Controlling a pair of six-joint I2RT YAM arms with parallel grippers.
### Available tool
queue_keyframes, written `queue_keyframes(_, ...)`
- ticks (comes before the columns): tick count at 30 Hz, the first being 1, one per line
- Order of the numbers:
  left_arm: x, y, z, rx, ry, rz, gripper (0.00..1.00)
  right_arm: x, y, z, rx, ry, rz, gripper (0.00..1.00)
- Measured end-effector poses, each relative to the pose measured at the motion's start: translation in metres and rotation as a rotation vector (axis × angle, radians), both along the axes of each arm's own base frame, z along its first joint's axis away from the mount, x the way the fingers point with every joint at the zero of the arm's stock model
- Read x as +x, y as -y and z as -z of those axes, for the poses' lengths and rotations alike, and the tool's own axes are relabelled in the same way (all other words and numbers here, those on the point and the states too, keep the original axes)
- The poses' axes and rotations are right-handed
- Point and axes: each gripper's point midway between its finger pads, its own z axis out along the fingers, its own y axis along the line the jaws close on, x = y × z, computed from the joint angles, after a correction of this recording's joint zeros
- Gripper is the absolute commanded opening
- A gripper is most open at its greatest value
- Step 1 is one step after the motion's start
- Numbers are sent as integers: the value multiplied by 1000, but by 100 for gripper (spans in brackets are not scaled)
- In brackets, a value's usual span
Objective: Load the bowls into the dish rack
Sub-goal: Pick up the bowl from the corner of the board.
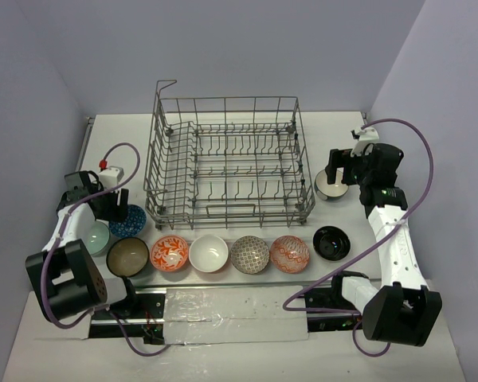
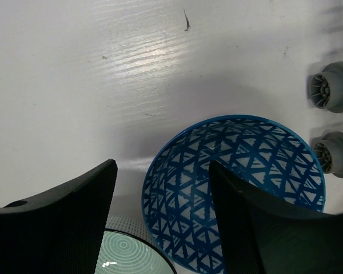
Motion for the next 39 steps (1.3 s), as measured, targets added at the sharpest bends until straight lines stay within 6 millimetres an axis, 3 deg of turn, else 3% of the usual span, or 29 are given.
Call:
queue_keyframes(4, 0, 2, 3, -11, -8, 4, 62, 0, 1, 2, 0, -6, 2, 98)
queue_keyframes(8, -1, 4, 8, -27, -24, 11, 42, 0, 1, 2, 0, -6, 4, 98)
queue_keyframes(10, -1, 5, 11, -33, -32, 17, 38, 0, 1, 2, -1, -6, 5, 98)
queue_keyframes(21, 0, 5, 14, -37, -40, 19, 36, 2, 2, 7, -5, -21, 4, 98)
queue_keyframes(24, 5, 3, 11, -33, -24, 13, 27, 2, 3, 8, -5, -26, 5, 98)
queue_keyframes(25, 6, 2, 10, -30, -20, 11, 20, 2, 3, 8, -6, -26, 5, 97)
queue_keyframes(32, 22, -3, -4, -28, 22, -3, 5, 2, 3, 9, -6, -26, 4, 97)
queue_keyframes(39, 27, -4, -4, -36, 23, -8, 0, 2, 3, 9, -9, -26, 3, 97)
